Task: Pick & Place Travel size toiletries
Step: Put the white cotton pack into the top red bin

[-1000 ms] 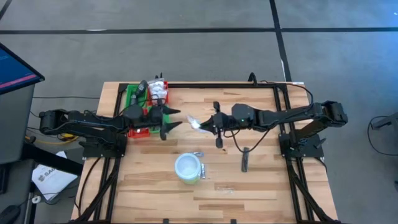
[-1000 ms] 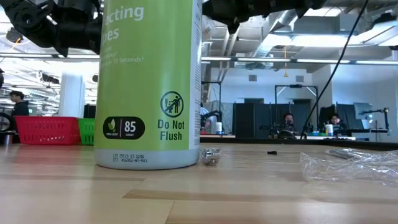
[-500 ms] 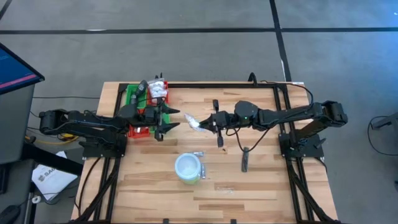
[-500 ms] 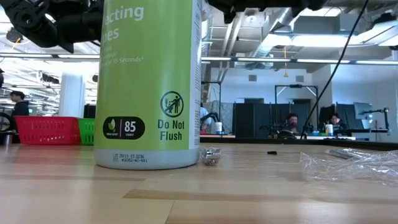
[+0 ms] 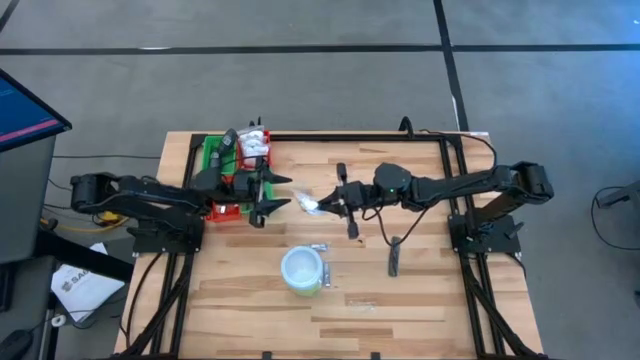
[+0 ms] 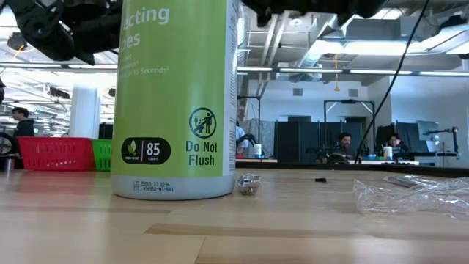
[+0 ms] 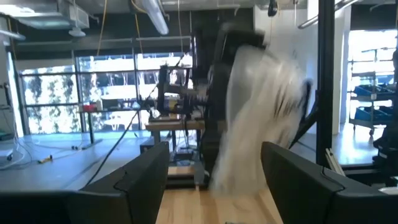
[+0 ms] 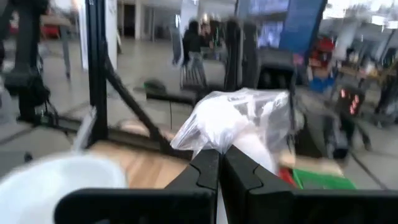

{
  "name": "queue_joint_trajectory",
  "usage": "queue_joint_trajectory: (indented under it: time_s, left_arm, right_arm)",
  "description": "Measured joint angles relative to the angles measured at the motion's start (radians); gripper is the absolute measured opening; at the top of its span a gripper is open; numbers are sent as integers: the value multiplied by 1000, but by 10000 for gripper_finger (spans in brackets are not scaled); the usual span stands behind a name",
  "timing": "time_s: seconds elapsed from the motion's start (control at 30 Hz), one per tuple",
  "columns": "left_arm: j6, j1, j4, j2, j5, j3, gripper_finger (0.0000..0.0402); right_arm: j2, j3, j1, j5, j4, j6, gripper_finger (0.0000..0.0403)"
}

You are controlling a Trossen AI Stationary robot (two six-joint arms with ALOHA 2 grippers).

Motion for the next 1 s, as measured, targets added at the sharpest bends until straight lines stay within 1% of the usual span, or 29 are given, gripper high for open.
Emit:
queue_joint_trajectory:
  time_s: [0.03,0.1,0.2,0.27,0.33,0.47,0.57,0.63,0.7,0.8,0.93,0.97,1.0]
  left_arm:
    - [0,1,-1,8,0,3,246]
    - [15,5,11,31,6,24,246]
    - [16,6,6,69,67,47,246]
    - [16,6,13,94,120,65,246]
    - [16,6,10,106,150,68,246]
    - [16,7,9,115,150,71,243]
    - [16,8,10,114,151,71,228]
    - [16,8,9,114,151,71,209]
    - [16,8,9,114,151,71,181]
    - [15,8,7,114,151,71,124]
    - [15,12,7,110,151,71,28]
    - [14,15,6,110,153,70,16]
    - [14,19,6,110,154,70,13]
  right_arm:
    - [18,9,-2,-3,19,7,0]
    - [28,-4,-5,-3,-5,25,0]
    - [63,16,-11,-13,37,22,0]
    - [61,10,-17,-17,10,32,0]
    - [71,25,-21,-19,8,35,0]
    - [74,30,-24,-17,-12,32,0]
    - [70,34,-25,-17,-7,22,0]
    - [71,34,-29,-17,-10,22,0]
    - [71,34,-32,-17,-9,31,0]
    - [71,34,-40,-17,-34,35,0]
    - [71,34,-43,-17,-67,45,0]
    - [70,34,-43,-17,-70,45,0]
    - [70,34,-43,-17,-74,45,0]
